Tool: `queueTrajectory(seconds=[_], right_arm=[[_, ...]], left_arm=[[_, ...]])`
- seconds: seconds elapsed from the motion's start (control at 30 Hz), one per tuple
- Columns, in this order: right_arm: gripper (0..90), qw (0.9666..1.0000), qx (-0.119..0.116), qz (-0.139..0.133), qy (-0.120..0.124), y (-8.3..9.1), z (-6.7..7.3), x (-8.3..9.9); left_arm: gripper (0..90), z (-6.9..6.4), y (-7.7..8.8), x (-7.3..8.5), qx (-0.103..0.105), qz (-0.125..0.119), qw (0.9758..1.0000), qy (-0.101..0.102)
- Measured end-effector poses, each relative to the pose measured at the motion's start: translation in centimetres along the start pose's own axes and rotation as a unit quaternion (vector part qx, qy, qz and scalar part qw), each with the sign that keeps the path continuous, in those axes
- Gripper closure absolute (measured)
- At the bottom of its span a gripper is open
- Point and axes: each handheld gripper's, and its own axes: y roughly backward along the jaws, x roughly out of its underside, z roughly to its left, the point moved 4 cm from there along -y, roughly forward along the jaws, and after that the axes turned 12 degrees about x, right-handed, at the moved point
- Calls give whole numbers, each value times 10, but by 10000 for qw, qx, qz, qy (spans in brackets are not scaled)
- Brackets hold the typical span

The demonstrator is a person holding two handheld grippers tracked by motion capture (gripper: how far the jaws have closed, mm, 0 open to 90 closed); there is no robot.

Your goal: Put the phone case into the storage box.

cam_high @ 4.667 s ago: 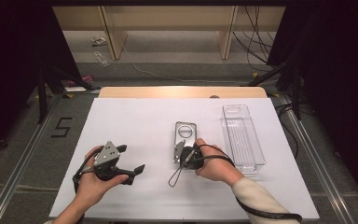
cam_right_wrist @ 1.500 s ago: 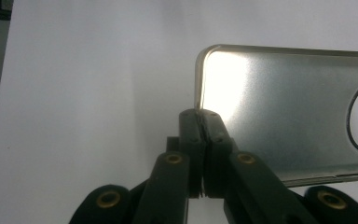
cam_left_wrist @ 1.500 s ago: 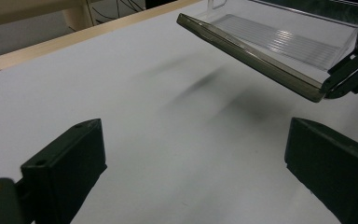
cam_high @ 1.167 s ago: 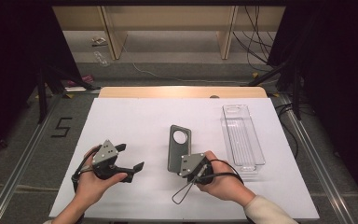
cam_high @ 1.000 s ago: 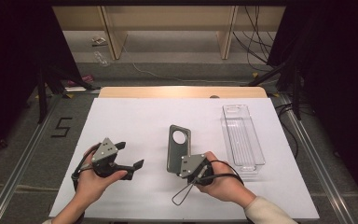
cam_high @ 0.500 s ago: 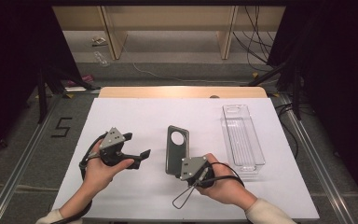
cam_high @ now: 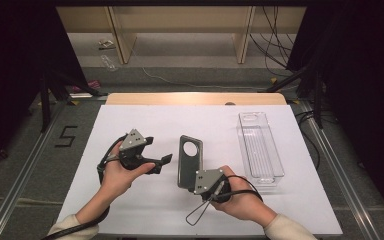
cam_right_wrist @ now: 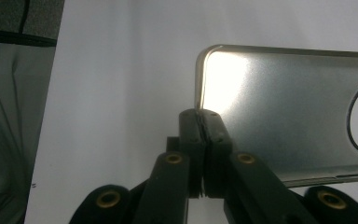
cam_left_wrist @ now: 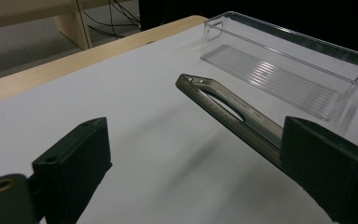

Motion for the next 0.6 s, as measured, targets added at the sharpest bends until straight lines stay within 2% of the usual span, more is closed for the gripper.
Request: queueTrajectory(seconds=[0.33,0.6], right_arm=[[893,10000,-13,-14,29,3,3,-3],[893,10000,1,-52,72,2,5,-4]], left_arm=[[95,-2,-12,-3,90,83,9999,47],[148,-3,-22,-8,113,138,9998,72]])
